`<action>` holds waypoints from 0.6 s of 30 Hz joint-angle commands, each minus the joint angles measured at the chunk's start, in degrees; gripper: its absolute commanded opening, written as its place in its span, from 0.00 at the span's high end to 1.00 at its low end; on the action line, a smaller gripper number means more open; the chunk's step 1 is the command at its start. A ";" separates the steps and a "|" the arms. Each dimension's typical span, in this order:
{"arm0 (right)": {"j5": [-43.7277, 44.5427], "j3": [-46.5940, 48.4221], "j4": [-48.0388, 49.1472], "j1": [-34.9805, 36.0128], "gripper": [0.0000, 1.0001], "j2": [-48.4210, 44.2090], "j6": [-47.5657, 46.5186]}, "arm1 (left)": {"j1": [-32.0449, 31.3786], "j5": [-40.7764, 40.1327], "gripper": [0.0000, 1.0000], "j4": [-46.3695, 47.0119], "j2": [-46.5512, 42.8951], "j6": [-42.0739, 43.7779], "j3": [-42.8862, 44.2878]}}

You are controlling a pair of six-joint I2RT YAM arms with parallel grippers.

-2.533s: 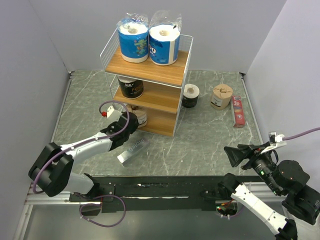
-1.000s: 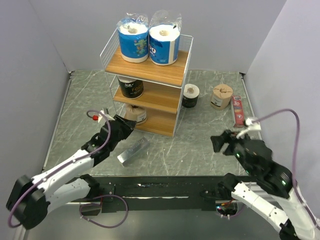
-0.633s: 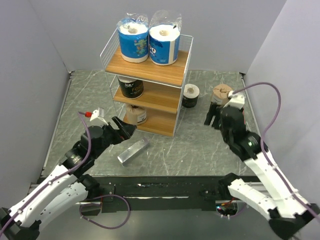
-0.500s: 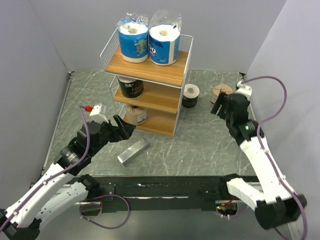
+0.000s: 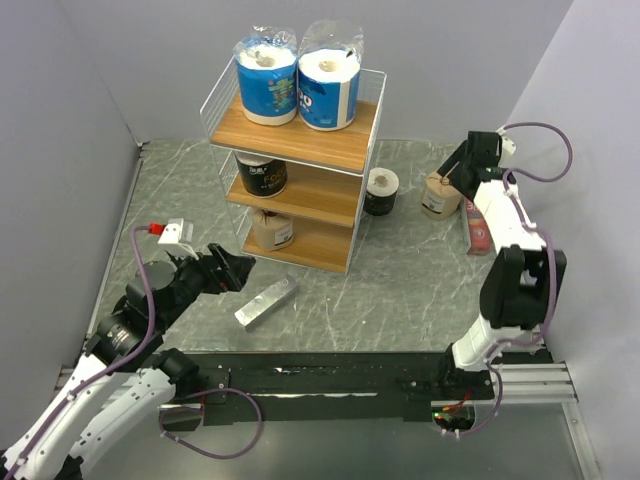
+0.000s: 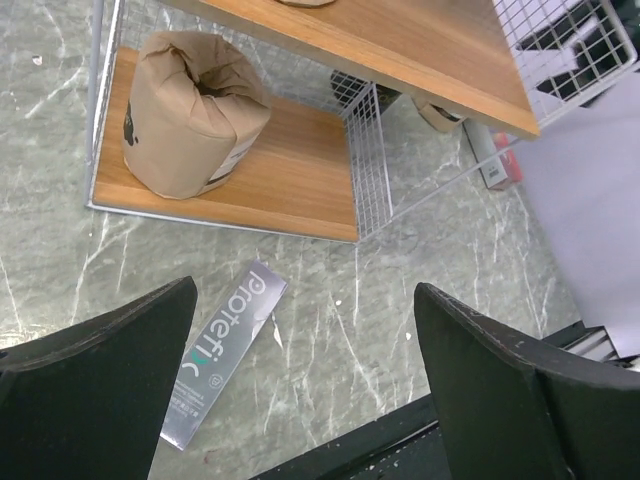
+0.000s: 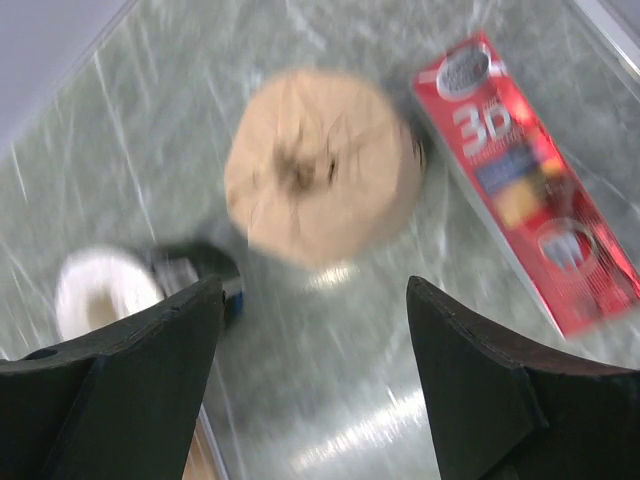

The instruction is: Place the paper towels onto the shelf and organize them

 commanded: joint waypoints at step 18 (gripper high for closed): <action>4.11 13.93 -3.73 -3.20 0.21 16.19 8.94 | 0.29 -2.42 0.03 0.13 -3.95 0.71 -0.25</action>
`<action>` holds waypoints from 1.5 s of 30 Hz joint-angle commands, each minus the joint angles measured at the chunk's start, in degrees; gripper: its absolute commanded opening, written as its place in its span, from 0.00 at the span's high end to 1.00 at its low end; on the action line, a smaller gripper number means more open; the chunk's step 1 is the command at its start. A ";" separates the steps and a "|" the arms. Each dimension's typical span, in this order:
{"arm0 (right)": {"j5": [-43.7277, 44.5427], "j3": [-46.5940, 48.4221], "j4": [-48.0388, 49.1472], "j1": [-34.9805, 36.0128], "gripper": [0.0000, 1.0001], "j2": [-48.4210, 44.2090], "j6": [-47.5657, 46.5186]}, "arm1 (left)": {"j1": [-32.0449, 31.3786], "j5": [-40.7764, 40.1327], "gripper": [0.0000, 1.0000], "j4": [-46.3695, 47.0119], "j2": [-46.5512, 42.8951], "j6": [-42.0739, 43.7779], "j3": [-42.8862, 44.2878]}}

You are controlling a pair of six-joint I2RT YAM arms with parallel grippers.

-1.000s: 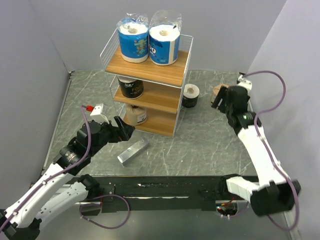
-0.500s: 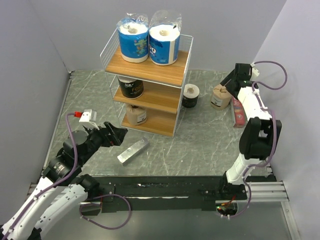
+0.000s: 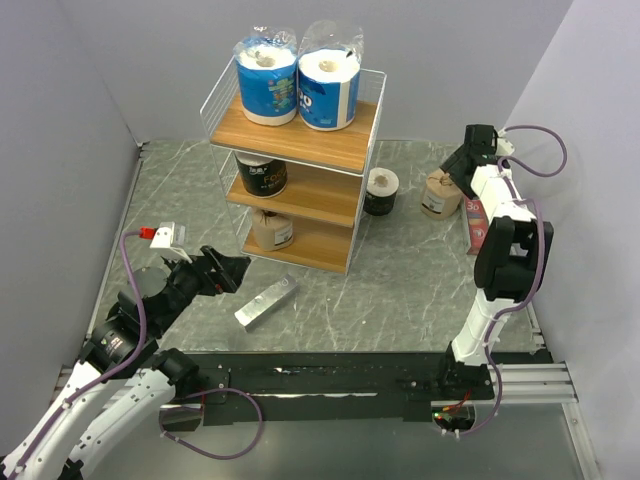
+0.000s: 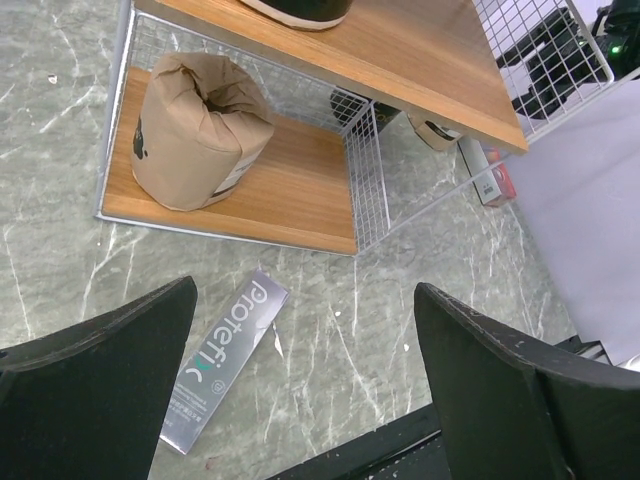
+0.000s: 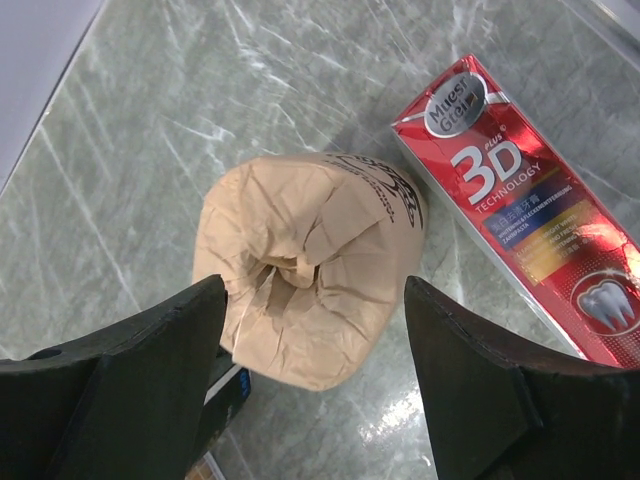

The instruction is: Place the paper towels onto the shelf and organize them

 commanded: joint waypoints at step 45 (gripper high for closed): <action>1.74 -17.40 -0.16 9.33 0.57 -23.72 -7.95 | 0.20 -1.53 0.04 0.77 -2.17 0.38 -0.15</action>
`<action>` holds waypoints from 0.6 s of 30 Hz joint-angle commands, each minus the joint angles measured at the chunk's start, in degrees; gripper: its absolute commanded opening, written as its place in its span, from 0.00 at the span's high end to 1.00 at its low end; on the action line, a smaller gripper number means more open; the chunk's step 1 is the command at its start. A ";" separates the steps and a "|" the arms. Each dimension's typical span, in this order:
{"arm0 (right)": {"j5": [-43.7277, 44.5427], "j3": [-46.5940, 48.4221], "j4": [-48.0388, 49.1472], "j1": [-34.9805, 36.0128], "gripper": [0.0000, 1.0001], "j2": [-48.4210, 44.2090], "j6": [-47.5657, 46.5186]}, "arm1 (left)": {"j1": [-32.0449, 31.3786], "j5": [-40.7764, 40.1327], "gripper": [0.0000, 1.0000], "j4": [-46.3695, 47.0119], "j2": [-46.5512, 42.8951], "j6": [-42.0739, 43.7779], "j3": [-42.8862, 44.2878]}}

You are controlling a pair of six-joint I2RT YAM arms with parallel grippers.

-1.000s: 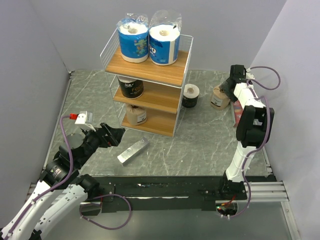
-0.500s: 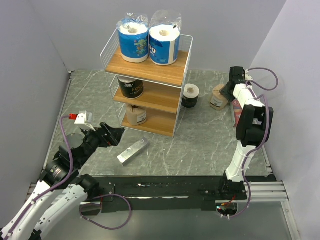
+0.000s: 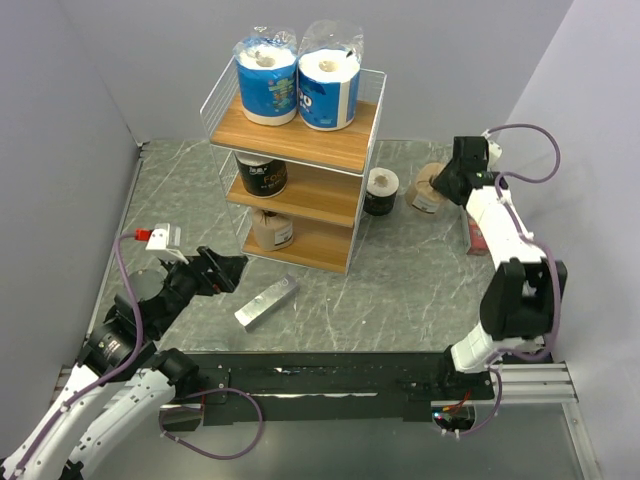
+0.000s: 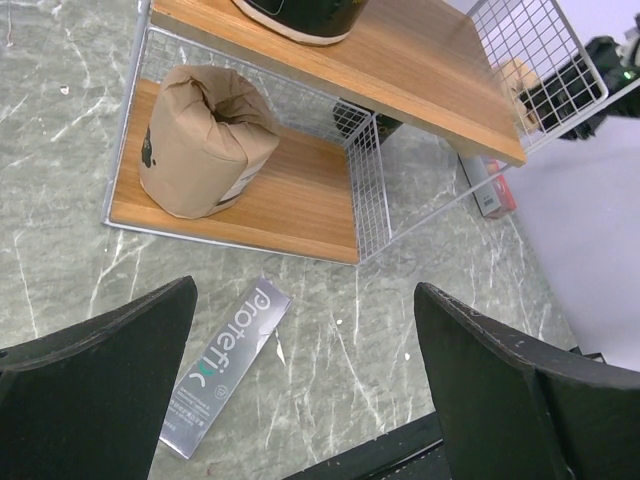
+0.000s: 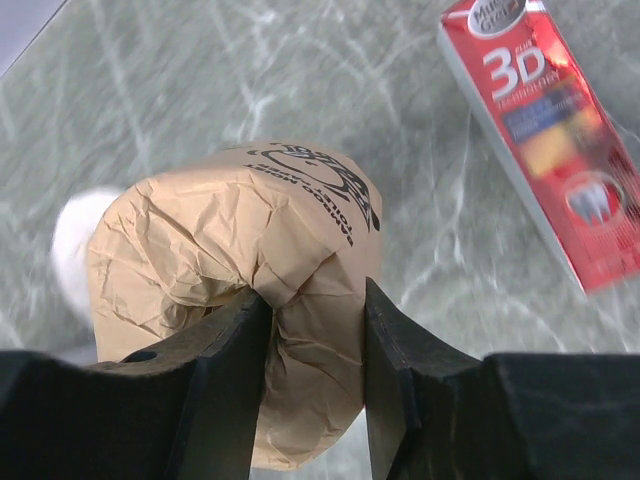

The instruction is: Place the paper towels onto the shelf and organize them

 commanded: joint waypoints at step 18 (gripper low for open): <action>2.78 -30.67 -3.91 33.24 0.56 -44.68 1.86 | 0.29 -1.23 0.04 0.41 -2.90 -0.57 -0.34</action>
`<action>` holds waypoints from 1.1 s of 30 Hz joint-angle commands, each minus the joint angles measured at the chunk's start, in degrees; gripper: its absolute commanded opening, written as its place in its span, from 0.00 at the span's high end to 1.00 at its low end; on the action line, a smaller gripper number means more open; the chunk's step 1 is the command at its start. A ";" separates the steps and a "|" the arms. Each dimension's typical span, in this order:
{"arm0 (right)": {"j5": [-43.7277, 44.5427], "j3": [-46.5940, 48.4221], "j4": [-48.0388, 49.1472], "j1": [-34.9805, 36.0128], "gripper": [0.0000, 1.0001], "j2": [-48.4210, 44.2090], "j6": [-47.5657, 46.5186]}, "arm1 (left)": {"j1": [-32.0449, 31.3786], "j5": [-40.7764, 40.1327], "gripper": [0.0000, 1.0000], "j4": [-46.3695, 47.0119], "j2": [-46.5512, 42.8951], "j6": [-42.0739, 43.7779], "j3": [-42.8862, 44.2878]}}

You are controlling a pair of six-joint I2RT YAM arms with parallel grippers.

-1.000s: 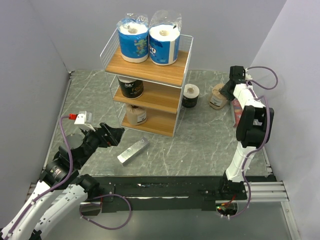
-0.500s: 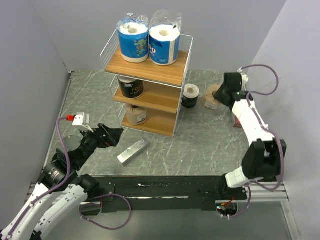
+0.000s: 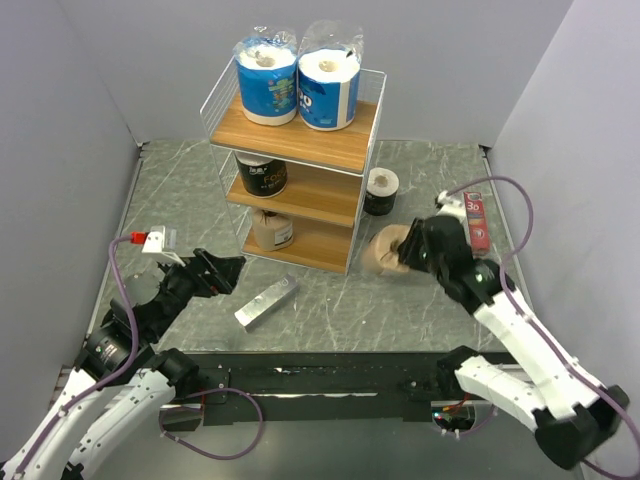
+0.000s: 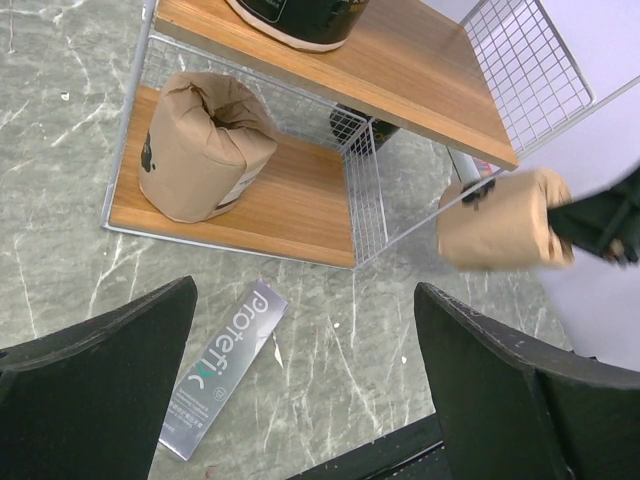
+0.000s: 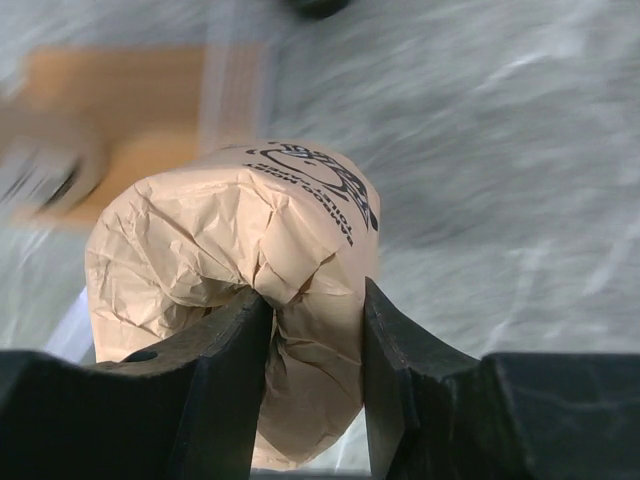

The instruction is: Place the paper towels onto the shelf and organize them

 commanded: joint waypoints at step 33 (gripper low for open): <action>28.50 21.00 -7.62 39.27 0.53 30.49 58.06 | 0.29 -3.66 0.03 -0.01 -2.59 -6.00 -1.53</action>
